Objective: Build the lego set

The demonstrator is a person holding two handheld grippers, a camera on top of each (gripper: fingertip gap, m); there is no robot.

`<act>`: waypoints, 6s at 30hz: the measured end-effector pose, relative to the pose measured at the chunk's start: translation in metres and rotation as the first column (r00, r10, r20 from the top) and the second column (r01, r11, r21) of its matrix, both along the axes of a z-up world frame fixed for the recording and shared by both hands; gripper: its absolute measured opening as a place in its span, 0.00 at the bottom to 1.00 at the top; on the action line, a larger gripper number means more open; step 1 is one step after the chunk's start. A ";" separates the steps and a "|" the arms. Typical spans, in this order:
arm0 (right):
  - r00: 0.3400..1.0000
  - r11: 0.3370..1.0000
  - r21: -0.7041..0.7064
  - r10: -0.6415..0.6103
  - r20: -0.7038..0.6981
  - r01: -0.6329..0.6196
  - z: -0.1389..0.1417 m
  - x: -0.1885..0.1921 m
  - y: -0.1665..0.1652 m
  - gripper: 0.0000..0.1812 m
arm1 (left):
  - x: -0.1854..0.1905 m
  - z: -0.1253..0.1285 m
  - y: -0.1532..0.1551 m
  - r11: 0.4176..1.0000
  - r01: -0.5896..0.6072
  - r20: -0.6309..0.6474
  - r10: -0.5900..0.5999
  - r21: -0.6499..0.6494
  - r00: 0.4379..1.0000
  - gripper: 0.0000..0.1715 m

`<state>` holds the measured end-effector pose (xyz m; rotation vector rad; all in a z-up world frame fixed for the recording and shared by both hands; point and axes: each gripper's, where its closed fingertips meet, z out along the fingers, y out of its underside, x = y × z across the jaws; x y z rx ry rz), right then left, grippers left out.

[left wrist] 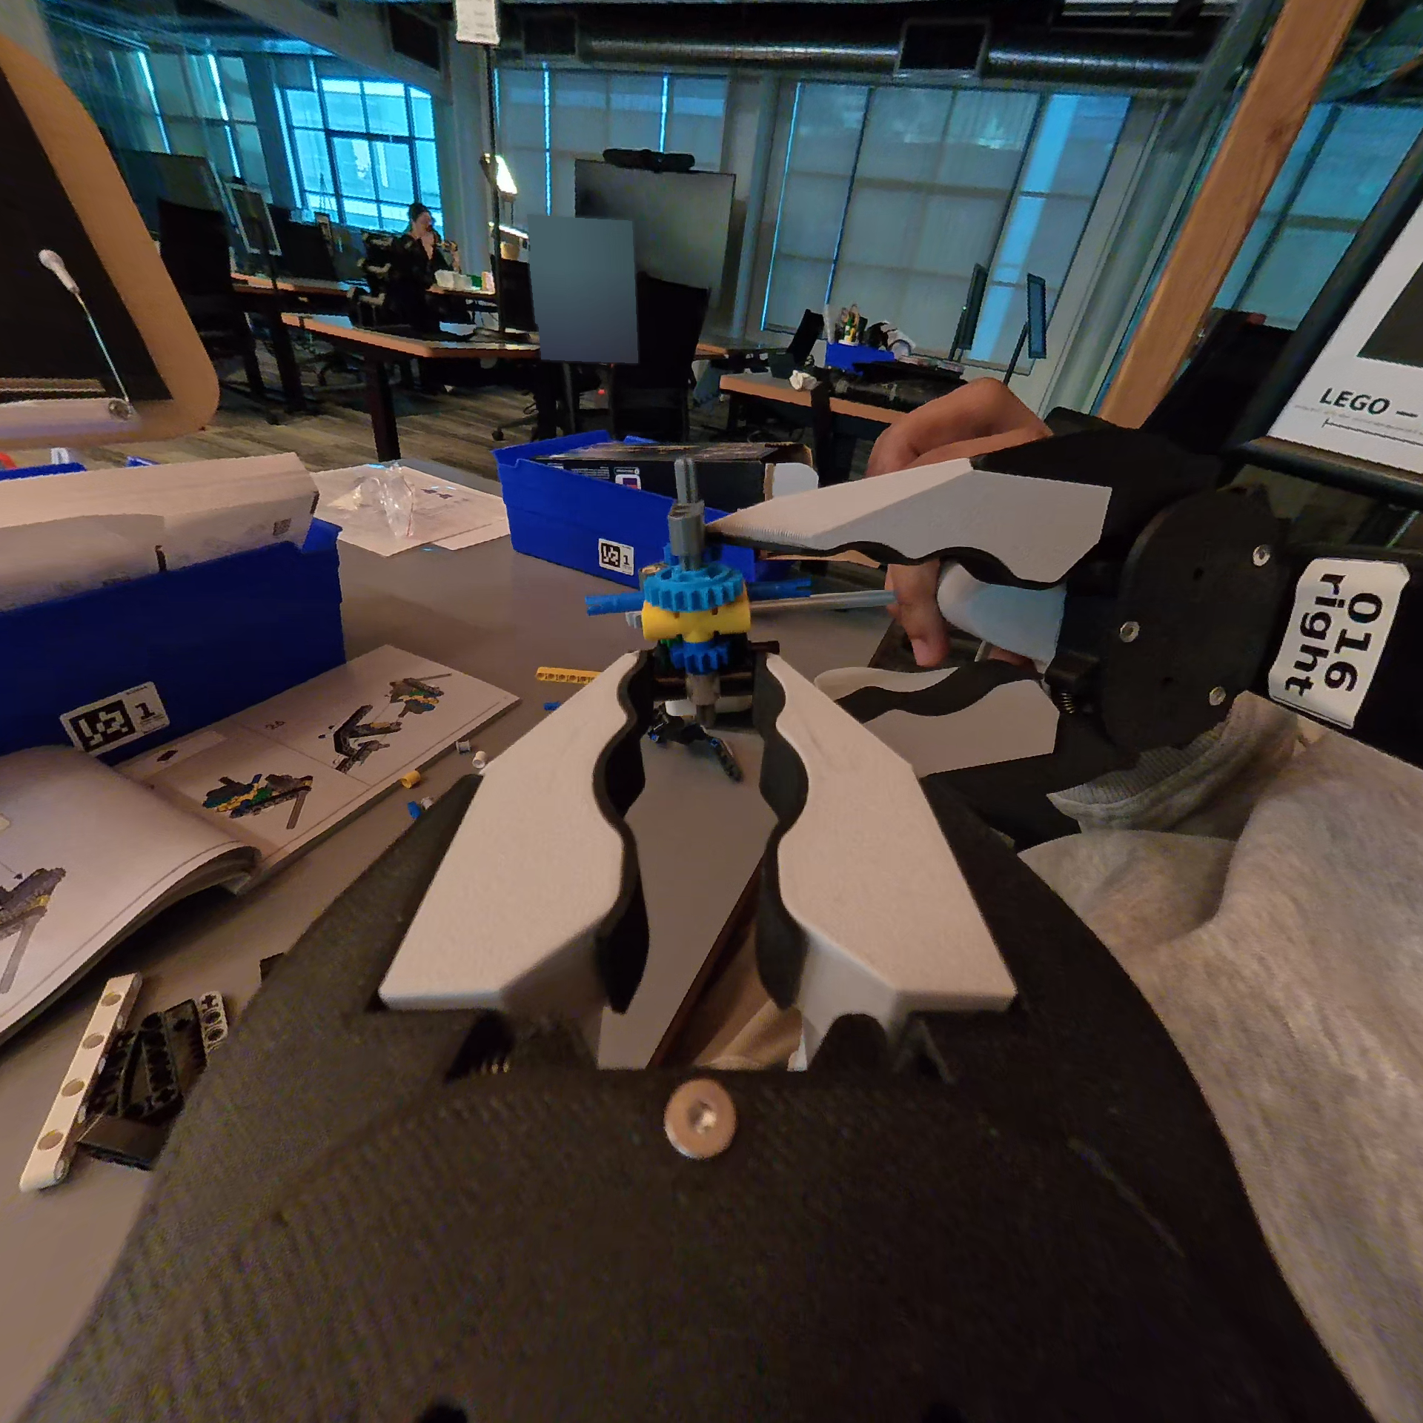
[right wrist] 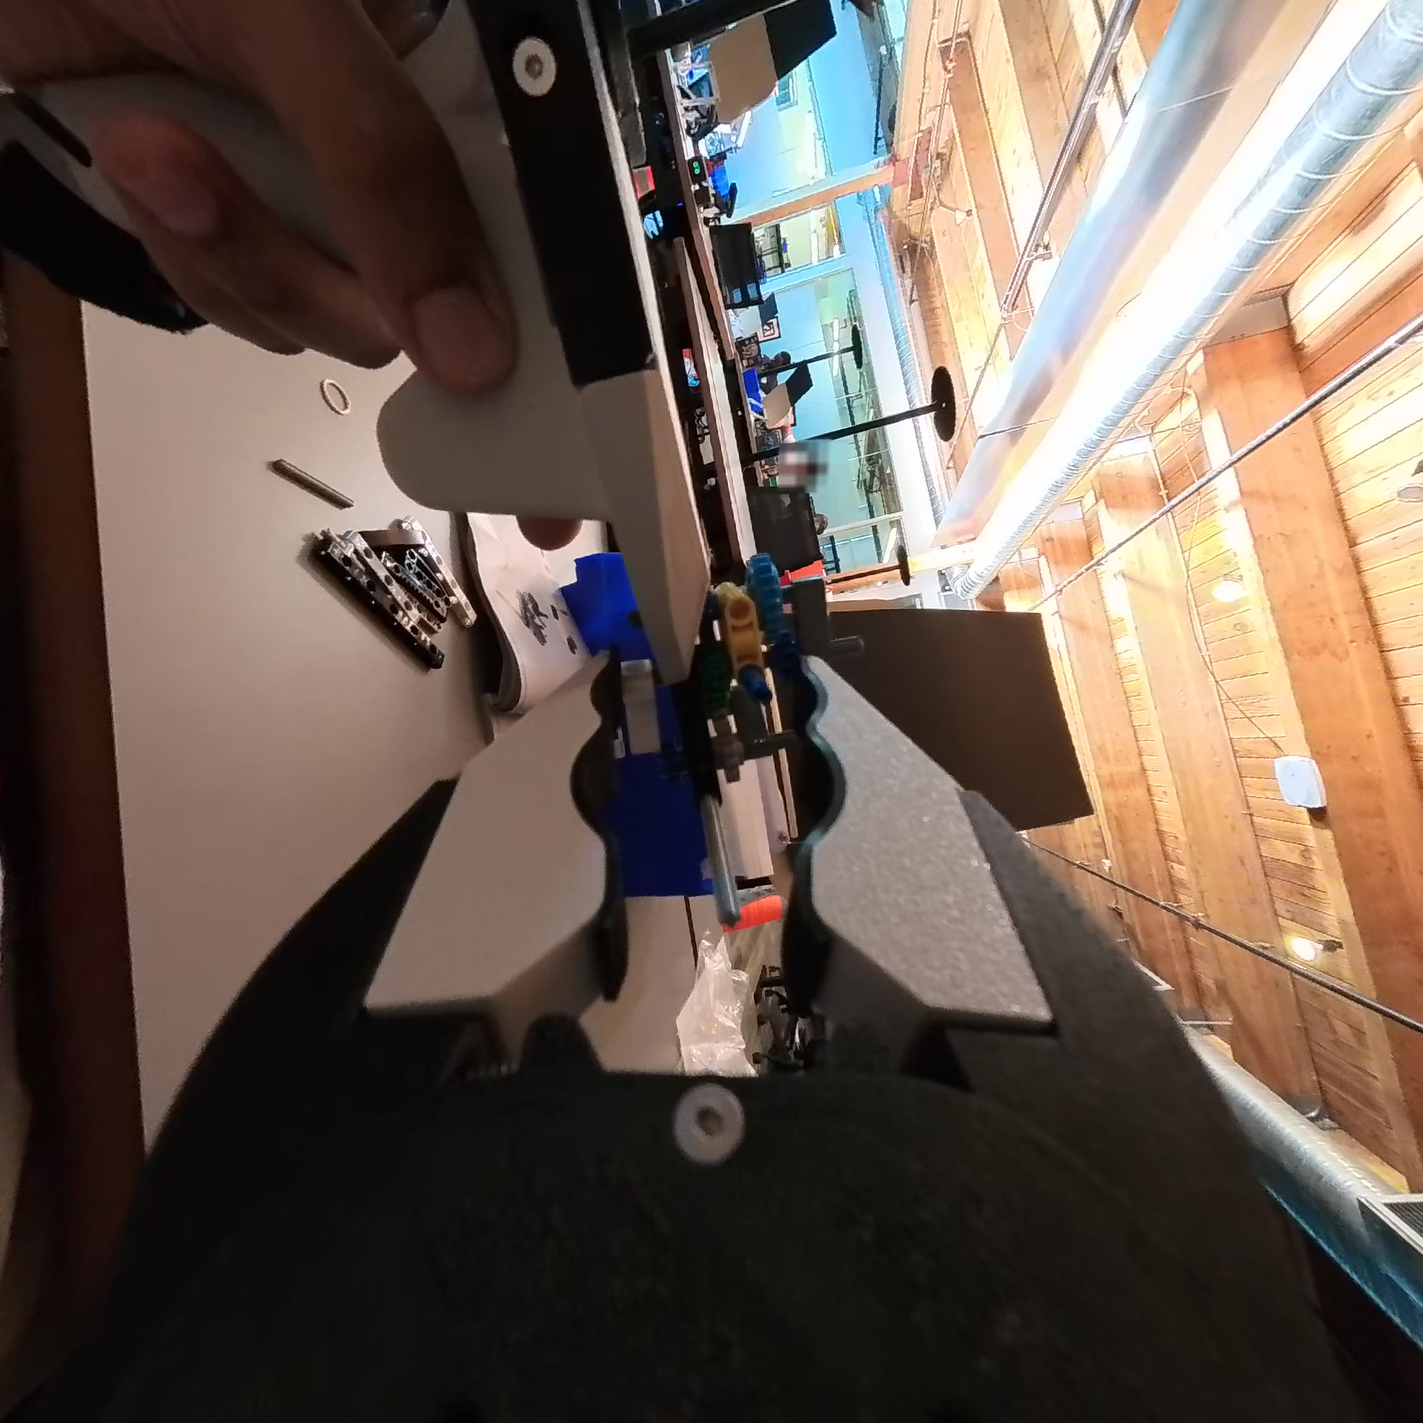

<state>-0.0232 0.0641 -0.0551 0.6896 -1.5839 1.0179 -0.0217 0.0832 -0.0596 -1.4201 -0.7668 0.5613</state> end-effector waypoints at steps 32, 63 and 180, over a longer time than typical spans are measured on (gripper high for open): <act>0.996 0.999 -0.044 0.013 -0.090 -0.016 0.012 0.020 0.005 0.24 | 0.012 0.010 0.000 0.999 0.043 -0.218 -0.038 0.018 0.975 0.13; 0.125 0.880 -0.436 0.461 0.878 -0.187 0.021 0.011 0.038 0.18 | 0.024 -0.017 0.011 0.925 0.346 -0.089 -0.336 0.157 0.938 0.13; 0.276 0.866 -0.208 0.359 0.891 -0.454 -0.063 -0.020 0.011 0.04 | -0.019 -0.074 -0.007 0.975 0.222 0.012 -0.222 0.013 0.975 0.09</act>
